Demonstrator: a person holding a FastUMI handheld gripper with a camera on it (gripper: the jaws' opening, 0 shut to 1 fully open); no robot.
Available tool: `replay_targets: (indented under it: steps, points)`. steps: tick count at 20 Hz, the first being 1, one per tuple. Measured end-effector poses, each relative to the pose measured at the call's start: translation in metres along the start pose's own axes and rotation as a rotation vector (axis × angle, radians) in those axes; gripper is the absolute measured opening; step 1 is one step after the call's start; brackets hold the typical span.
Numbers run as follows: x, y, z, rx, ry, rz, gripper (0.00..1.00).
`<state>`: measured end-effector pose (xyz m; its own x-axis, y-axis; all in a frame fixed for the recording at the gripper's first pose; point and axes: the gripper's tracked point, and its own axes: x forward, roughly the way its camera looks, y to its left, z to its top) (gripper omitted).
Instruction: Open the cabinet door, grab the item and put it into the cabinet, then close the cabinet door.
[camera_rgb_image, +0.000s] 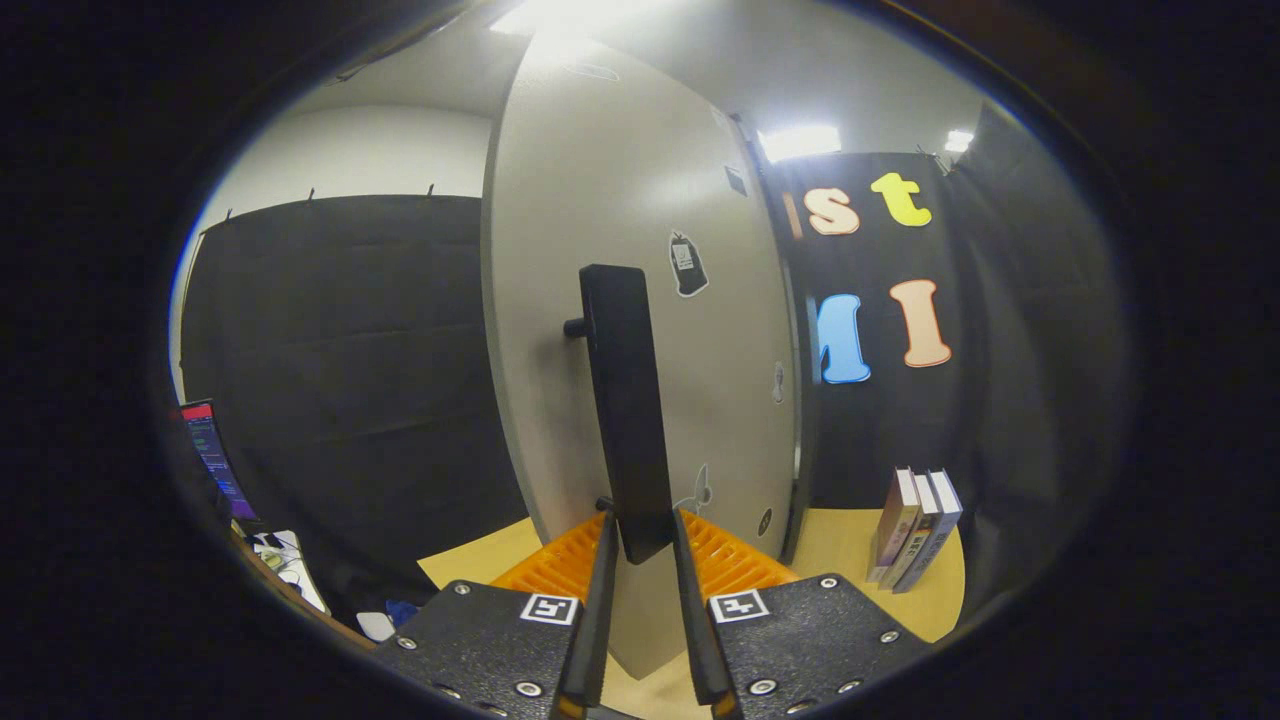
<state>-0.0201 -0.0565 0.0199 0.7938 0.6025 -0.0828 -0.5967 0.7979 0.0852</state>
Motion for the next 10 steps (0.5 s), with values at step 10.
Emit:
replay_targets:
  steps: [10]
  points:
    - [-0.036,-0.047,0.003,0.028,-0.044,-0.176,0.64]
